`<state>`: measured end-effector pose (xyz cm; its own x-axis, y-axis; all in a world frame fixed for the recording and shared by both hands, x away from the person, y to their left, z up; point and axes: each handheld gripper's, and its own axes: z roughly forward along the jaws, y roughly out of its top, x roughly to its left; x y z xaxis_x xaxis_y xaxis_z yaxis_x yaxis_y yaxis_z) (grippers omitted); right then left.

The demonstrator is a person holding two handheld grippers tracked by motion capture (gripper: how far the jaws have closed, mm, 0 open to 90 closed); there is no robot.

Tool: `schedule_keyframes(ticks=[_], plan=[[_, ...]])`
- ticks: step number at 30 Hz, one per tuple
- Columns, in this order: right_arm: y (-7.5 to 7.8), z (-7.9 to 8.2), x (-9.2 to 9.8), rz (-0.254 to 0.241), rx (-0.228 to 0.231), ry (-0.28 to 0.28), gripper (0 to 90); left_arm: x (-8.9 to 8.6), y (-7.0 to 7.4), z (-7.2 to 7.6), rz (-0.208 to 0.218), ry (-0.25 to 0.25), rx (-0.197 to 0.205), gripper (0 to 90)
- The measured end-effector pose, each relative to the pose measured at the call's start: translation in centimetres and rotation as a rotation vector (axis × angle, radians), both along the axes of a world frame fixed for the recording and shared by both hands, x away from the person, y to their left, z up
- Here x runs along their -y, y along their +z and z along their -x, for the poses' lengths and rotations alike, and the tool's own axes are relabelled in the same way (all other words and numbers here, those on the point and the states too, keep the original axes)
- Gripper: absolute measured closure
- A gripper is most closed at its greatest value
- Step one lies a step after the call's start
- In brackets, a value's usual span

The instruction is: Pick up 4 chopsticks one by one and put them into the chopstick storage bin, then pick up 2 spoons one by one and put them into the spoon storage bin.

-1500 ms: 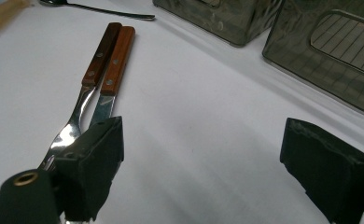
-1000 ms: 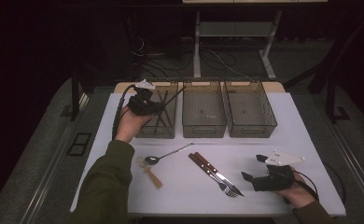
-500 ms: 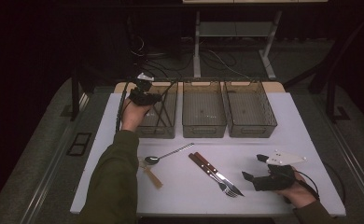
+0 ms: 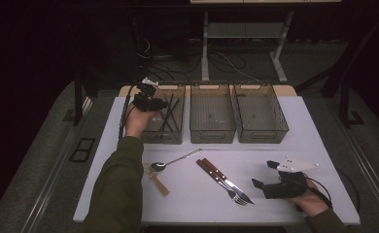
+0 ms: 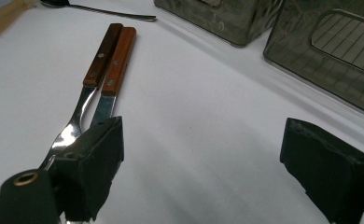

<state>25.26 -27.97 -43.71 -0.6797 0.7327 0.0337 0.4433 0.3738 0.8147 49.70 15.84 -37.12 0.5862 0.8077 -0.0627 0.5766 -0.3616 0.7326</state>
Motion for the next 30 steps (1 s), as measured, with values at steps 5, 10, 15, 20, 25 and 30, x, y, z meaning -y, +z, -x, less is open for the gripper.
schedule_keyframes(ticks=[5, 10, 15, 20, 25, 30], plan=[[0.0, 0.0, -0.1, 0.006, -0.002, 0.002, 13.5, 0.1, 0.8, 1.0, 0.039, -0.015, 0.020, 56.0], [0.0, 0.0, -0.1, 0.008, 0.001, -0.001, 13.6, 0.0, 1.6, 2.3, 0.074, -0.043, 0.031, 49.2], [0.0, 0.0, -0.1, 0.009, 0.007, -0.001, 13.6, -0.1, 2.4, 4.2, 0.096, -0.068, 0.049, 46.2], [0.0, 0.1, -0.2, 0.011, 0.003, -0.001, 13.6, -0.3, 2.6, 6.2, 0.100, -0.100, 0.060, 43.5], [0.0, 0.1, -0.1, 0.012, 0.008, -0.001, 13.6, -0.4, 2.2, 8.4, 0.128, -0.130, 0.053, 40.1], [0.1, 0.1, -0.1, 0.013, 0.009, -0.004, 13.6, -0.4, 1.4, 10.6, 0.128, -0.162, 0.044, 37.4]])
